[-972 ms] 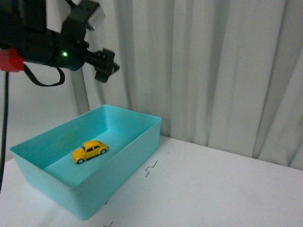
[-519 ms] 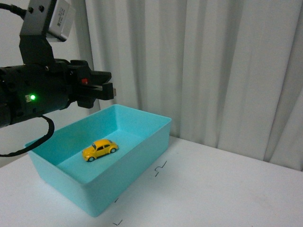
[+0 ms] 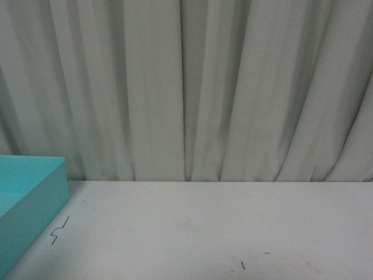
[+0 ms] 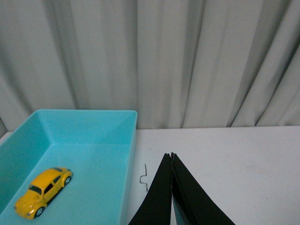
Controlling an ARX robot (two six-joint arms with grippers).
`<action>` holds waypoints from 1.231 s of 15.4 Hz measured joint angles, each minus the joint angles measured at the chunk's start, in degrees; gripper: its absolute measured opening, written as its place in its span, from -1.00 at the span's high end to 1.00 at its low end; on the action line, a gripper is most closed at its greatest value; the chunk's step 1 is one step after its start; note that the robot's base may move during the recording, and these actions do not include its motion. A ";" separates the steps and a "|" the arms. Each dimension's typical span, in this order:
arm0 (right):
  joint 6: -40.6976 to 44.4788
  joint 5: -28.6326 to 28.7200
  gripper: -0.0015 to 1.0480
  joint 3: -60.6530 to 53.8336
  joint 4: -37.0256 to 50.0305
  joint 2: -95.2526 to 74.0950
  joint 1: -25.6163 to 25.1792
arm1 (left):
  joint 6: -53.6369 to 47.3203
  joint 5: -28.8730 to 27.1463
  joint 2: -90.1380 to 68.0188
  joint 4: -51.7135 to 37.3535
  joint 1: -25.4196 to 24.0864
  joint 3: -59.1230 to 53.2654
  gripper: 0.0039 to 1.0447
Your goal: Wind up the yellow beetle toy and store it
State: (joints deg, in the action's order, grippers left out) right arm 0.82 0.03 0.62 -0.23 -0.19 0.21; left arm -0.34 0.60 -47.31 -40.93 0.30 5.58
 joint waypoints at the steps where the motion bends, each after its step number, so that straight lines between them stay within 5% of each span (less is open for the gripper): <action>1: 0.00 -0.04 -0.87 0.00 0.00 0.00 0.00 | 0.00 -0.55 2.10 1.29 -0.09 -0.79 0.97; 4: 0.00 -0.04 -0.87 0.00 0.00 0.00 0.00 | 0.00 -0.61 7.08 0.94 -0.31 -4.02 0.97; 19: 0.00 -0.04 -0.87 0.00 0.00 0.00 0.00 | 0.02 -0.63 34.73 28.17 -0.33 -5.01 0.97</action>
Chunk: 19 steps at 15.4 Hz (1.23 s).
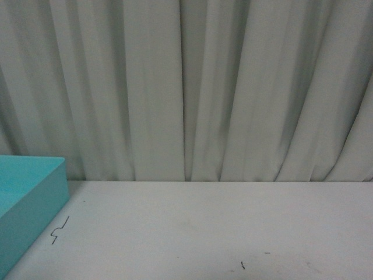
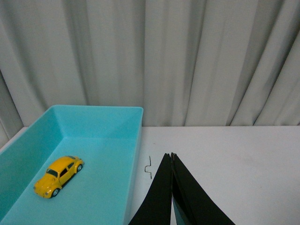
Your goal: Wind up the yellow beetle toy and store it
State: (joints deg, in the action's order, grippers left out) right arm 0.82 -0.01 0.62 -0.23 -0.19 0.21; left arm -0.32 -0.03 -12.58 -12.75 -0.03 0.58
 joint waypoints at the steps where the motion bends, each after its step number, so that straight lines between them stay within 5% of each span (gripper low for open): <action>1: 0.00 0.00 -0.87 0.00 0.00 0.00 0.00 | 0.00 0.02 1.01 1.18 0.00 0.00 0.97; 3: 0.00 0.00 -0.87 0.00 0.00 0.00 0.00 | 0.00 0.02 2.78 2.89 0.00 0.00 0.97; 4: 0.00 -0.04 -0.87 0.00 0.00 0.00 0.00 | 0.00 0.00 12.09 12.87 0.00 0.02 0.97; 9: 0.00 -0.02 -0.87 0.00 0.02 0.00 0.00 | 0.02 0.00 12.33 12.96 0.00 0.02 0.97; 19: 0.00 0.00 -0.87 0.00 0.02 0.00 0.00 | 0.11 0.00 12.33 12.96 0.00 0.02 -0.78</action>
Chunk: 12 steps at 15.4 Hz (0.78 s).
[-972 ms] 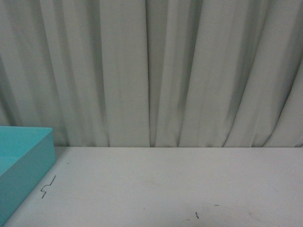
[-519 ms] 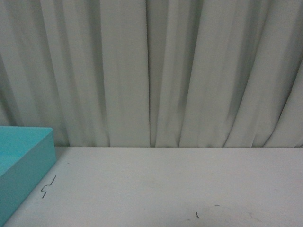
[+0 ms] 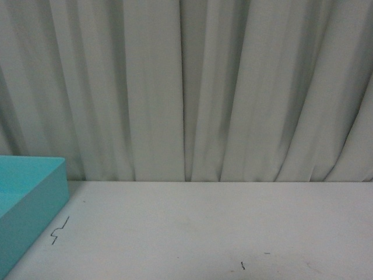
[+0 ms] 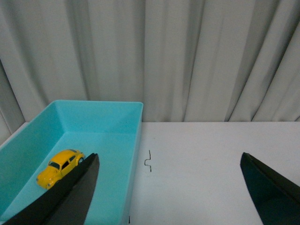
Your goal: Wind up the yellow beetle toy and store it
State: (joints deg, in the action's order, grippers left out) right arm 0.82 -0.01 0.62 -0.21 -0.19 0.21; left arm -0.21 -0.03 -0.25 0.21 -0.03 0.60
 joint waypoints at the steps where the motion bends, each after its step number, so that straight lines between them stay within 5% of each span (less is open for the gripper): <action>1: 0.00 -0.02 -0.87 0.00 -0.02 0.00 0.00 | -0.02 0.00 0.00 0.02 0.00 0.00 -0.91; 12: 0.00 0.00 -0.87 0.00 0.00 0.02 0.00 | 0.00 0.00 0.00 0.00 0.00 0.00 -0.88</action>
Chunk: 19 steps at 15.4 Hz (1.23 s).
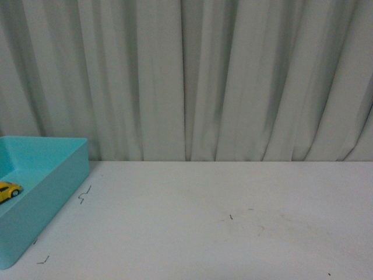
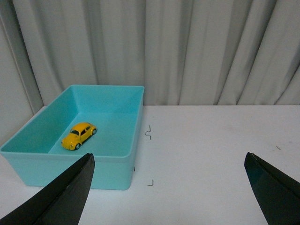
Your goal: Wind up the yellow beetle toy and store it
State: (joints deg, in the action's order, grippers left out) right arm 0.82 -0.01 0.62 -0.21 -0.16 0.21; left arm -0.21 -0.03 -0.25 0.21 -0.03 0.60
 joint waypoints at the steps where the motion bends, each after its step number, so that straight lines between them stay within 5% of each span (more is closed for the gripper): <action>1: 0.00 0.00 -0.87 0.00 -0.02 0.00 0.00 | 0.00 0.00 0.00 0.00 0.00 0.00 -0.88; 19: 0.00 0.00 -0.87 0.00 0.00 -0.04 0.00 | 0.00 0.00 0.00 0.07 0.00 0.00 -0.88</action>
State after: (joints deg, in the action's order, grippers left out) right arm 0.82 -0.01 0.62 -0.21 -0.21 0.21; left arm -0.21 -0.03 -0.25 0.27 -0.03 0.60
